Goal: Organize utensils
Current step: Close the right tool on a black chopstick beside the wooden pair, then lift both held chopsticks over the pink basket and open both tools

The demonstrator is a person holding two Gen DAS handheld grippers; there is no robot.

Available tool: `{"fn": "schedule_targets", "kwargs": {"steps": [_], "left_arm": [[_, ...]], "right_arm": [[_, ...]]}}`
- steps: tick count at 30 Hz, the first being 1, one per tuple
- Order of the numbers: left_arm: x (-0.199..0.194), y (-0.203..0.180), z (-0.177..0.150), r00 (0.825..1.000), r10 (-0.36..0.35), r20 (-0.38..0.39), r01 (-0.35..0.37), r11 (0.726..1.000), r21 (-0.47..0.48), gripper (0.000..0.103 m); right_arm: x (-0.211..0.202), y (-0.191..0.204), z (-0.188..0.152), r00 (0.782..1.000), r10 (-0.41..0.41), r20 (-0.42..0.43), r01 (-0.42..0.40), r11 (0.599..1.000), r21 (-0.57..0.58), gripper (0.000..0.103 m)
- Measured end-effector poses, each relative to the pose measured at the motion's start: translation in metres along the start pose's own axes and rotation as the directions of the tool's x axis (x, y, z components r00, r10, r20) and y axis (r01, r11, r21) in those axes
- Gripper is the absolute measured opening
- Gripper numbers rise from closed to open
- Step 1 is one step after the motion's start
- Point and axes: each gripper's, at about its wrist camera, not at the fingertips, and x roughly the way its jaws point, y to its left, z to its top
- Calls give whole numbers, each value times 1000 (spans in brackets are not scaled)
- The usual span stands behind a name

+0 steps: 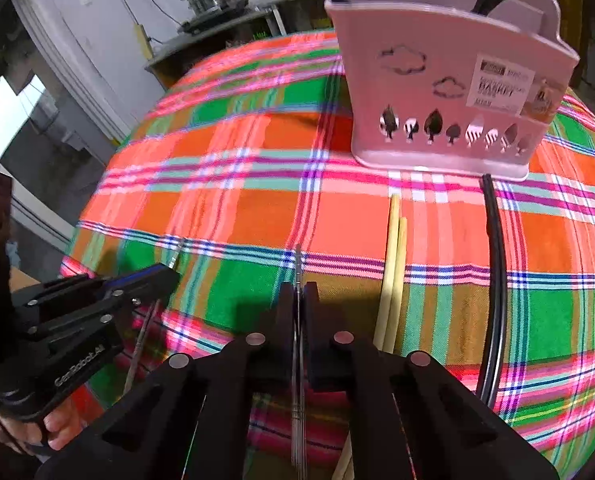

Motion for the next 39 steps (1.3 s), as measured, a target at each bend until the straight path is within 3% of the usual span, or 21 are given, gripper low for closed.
{"fn": "schedule_targets", "kwargs": {"steps": [9,23,39], "left_arm": [[-45,-6,13,995,-50,90,49,999,12,4],[-115,-27,31,971,-98,217,85,994,65,4],[-140,-56,47,957,-148,251,131,988,84,4]], "right_arm": [[-47,7,13,993,58,103,-57,998,-22,4],[-122,9,27,966,66,249,-55,997,-48,4],[-172,-6,33,938,49,343,-29,998,-62,4]]}}
